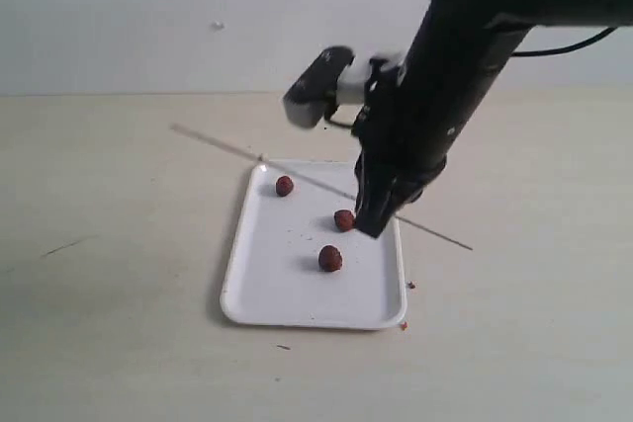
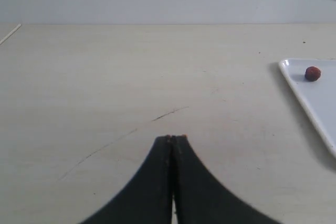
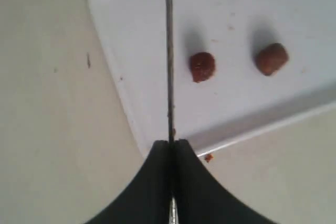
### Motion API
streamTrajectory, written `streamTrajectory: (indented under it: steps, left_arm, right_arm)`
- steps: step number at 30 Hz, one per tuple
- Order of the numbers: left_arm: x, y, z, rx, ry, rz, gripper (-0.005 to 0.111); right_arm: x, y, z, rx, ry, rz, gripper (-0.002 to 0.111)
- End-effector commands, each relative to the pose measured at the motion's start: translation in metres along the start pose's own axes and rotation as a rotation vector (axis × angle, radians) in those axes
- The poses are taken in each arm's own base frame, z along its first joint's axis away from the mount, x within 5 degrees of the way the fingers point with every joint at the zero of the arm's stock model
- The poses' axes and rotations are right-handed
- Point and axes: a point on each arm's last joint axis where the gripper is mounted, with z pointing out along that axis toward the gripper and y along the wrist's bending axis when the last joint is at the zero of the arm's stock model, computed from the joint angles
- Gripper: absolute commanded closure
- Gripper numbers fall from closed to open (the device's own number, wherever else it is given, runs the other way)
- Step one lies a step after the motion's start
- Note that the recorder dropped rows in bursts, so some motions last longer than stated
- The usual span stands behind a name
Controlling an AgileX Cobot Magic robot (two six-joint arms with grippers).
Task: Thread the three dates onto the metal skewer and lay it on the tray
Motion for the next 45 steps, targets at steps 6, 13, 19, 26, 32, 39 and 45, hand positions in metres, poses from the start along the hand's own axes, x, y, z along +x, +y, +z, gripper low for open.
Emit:
streamTrajectory:
  steps: [6,13,19,26,32,39,45]
  left_arm:
    - [-0.006,0.002,-0.001,-0.031,-0.069,0.268,0.107]
    - [-0.031,0.005,-0.006,-0.039,-0.358,-0.081,0.107]
    - [-0.037,0.008,-0.009,-0.022,-0.439,-0.327,0.107]
    - [-0.053,0.017,-0.02,0.027,-0.677,-0.693,0.107]
    - [-0.116,0.013,-0.027,0.012,-0.71,-0.529,0.107]
    - [-0.183,0.004,0.076,-0.029,-0.076,-0.354,0.107]
    - [-0.179,-0.012,0.177,0.064,0.5,-0.167,0.102]
  right_arm:
    - [0.059,-0.052,-0.043,0.041,-0.085,0.503,0.108]
    - [0.078,-0.07,-0.062,0.054,-0.159,0.624,0.108]
    - [0.071,-0.068,-0.065,0.027,-0.233,0.606,0.108]
    - [0.07,-0.07,-0.066,0.045,-0.251,0.607,0.108]
    - [0.07,-0.072,-0.066,0.058,-0.264,0.608,0.108]
    - [0.066,-0.076,-0.067,0.093,-0.316,0.631,0.108]
    - [0.065,-0.089,-0.063,0.188,-0.349,0.612,0.108]
